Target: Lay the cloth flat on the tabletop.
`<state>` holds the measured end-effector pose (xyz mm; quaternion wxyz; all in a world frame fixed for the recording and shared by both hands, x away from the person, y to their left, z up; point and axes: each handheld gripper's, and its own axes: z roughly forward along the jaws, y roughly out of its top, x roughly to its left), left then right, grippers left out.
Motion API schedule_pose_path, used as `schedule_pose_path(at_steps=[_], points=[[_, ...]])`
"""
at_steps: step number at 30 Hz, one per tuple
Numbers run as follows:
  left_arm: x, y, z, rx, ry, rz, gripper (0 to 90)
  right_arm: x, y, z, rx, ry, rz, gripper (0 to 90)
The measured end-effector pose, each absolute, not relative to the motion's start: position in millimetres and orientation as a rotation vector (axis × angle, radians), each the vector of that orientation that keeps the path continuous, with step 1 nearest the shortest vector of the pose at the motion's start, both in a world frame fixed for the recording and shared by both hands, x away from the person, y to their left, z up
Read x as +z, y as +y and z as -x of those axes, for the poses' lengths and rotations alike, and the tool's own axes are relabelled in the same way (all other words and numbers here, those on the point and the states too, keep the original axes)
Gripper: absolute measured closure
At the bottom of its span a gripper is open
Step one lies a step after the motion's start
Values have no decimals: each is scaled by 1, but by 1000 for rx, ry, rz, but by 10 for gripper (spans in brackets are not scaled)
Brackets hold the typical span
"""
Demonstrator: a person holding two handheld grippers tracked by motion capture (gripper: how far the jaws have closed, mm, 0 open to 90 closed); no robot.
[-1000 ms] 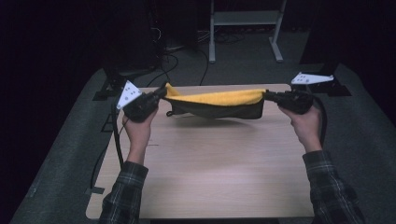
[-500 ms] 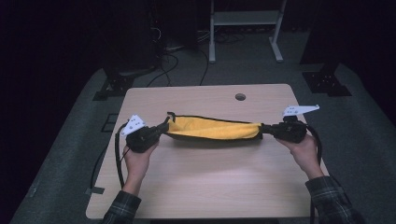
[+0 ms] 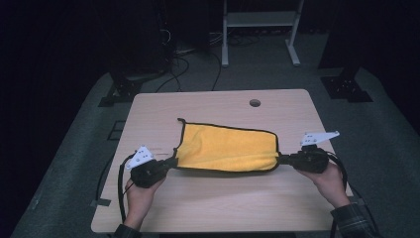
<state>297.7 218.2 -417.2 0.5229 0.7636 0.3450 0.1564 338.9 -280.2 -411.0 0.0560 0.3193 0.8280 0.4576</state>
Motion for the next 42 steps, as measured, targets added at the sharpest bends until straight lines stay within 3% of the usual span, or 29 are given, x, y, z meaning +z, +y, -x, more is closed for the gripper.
schedule_pose_path(at_steps=[13,22,25,28,32,39,42], points=[[-442,209,-261,234,839,-1951,848,-428,-286,-317,1299,2588,-987,871],[-443,210,-254,261,828,-1979,792,-431,-291,-316,1280,2588,-999,870],[-442,210,-254,300,836,-1987,717,-431,-290,-315,1270,2584,-990,847],[-440,211,-253,332,838,-1987,665,-430,-291,-315,1272,2565,-998,745],[-435,217,-251,374,845,-1973,600,-428,-296,-313,1290,2529,-1007,688],[-433,226,-251,404,854,-1981,600,-437,-300,-302,1264,2550,-1019,618],[-438,223,-258,404,851,-2025,606,-442,-299,-295,1252,2581,-995,653]])
